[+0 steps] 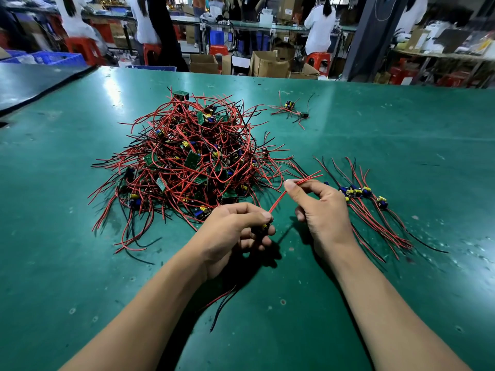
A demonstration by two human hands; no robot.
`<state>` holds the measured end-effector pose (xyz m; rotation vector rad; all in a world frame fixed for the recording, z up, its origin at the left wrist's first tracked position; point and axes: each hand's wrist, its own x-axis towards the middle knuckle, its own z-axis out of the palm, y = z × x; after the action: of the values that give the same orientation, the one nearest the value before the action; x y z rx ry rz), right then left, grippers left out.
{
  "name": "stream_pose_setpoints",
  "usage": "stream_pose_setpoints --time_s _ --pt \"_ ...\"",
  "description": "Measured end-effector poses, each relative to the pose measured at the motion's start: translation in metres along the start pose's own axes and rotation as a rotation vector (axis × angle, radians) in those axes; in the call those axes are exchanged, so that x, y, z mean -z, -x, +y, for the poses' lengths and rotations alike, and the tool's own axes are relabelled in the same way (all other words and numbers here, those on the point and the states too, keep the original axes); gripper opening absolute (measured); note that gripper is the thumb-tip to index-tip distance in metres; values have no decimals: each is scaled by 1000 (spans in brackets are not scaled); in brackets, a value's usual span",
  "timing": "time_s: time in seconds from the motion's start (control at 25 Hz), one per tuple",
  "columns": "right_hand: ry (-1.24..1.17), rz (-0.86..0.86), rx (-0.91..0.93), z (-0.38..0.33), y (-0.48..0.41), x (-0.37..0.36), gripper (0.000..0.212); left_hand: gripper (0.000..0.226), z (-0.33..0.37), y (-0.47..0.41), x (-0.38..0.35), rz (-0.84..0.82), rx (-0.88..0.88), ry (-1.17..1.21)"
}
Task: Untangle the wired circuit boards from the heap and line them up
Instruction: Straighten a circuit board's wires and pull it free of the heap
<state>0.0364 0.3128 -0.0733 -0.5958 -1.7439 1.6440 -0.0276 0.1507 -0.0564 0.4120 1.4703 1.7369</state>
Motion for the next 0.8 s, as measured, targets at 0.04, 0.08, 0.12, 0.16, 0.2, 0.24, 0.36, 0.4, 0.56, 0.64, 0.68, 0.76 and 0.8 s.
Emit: stream_pose_setpoints --time_s 0.04,0.08,0.12,0.16,0.2,0.24,0.36,0.4,0.56,0.64,0.68,0.76,0.8 --pt "1 27 4 1 -2 0 16 8 0 0 0 -4 0 -7" --pt "-7 53 12 3 -3 1 17 8 0 1 0 -8 -1 -13" --pt "-25 76 26 4 -4 1 16 9 0 1 0 -12 -3 -18" --pt "-45 98 45 5 -5 1 12 10 0 1 -1 -18 -4 -24" --pt "-59 119 64 5 -6 2 9 11 0 1 -1 -23 -5 -30" --pt "-65 137 81 5 -8 3 7 11 0 1 -1 -27 -7 -35" --pt "-87 170 75 6 -10 4 15 9 -1 1 0 -36 -9 -43" --pt "-107 172 59 6 -10 4 18 8 -1 1 -1 -39 -9 -43" --pt "-228 145 -21 3 -10 1 26 8 -1 1 -1 -33 -14 -42" --pt "-327 87 -146 -1 -11 2 28 10 -1 1 -1 -7 -29 -59" --pt "-383 42 -231 -4 -12 4 30 11 -1 1 -1 10 -41 -74" --pt "-490 -57 -394 -10 -12 11 34 13 -2 2 -3 37 -70 -105" --pt "-530 -105 -452 -13 -13 15 34 14 -3 2 -4 48 -83 -119"
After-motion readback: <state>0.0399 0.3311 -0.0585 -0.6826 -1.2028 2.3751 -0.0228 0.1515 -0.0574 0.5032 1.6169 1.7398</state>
